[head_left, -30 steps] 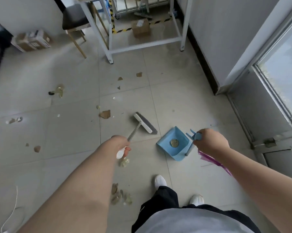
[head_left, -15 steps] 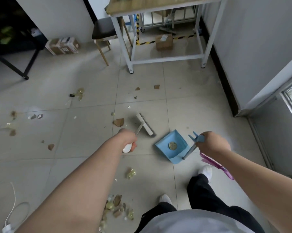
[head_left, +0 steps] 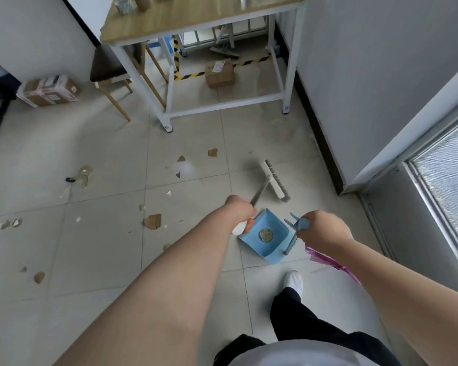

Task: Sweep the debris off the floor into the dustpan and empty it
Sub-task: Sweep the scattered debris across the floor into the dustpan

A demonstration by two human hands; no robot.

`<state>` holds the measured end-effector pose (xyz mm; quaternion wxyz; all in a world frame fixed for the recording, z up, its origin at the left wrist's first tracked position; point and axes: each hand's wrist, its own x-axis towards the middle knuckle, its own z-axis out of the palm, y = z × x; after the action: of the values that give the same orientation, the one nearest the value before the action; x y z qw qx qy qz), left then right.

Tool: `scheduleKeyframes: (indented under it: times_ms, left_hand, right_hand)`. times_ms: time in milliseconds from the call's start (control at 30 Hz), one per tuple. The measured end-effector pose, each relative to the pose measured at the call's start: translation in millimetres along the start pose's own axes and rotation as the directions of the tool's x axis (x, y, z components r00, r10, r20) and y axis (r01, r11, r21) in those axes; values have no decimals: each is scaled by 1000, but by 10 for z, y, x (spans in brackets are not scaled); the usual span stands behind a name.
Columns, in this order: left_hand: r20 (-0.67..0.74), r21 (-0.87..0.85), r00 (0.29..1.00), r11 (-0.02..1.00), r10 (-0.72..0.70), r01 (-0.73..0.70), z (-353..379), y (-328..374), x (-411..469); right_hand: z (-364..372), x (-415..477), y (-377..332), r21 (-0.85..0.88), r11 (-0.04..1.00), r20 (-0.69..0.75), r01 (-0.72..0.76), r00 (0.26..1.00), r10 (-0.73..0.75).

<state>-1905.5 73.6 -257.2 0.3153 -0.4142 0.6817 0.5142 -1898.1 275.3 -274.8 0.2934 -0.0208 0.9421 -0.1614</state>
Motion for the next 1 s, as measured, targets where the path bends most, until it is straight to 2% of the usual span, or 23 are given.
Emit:
scheduleKeyframes:
  times_ms: [233,400,633,1000]
  left_hand:
    - [90,73,996,997,-6,0,560,553,329]
    - [70,155,997,987,18,-29,550,772,672]
    - [37,-47,996,995,-81,83,-225,983,1116]
    - [-74,-316,960,919,-270,234,-1797,313,1012]
  right_hand:
    - [-324,359,274,16,999,21,-52,998,51]
    - [-386,468,255,20,996,21,-83,996,82]
    - [-381,743,-89,22,993,-6,-114,993,114]
    - [-476,1209,-1221,-55,996,-39,-64,997,62]
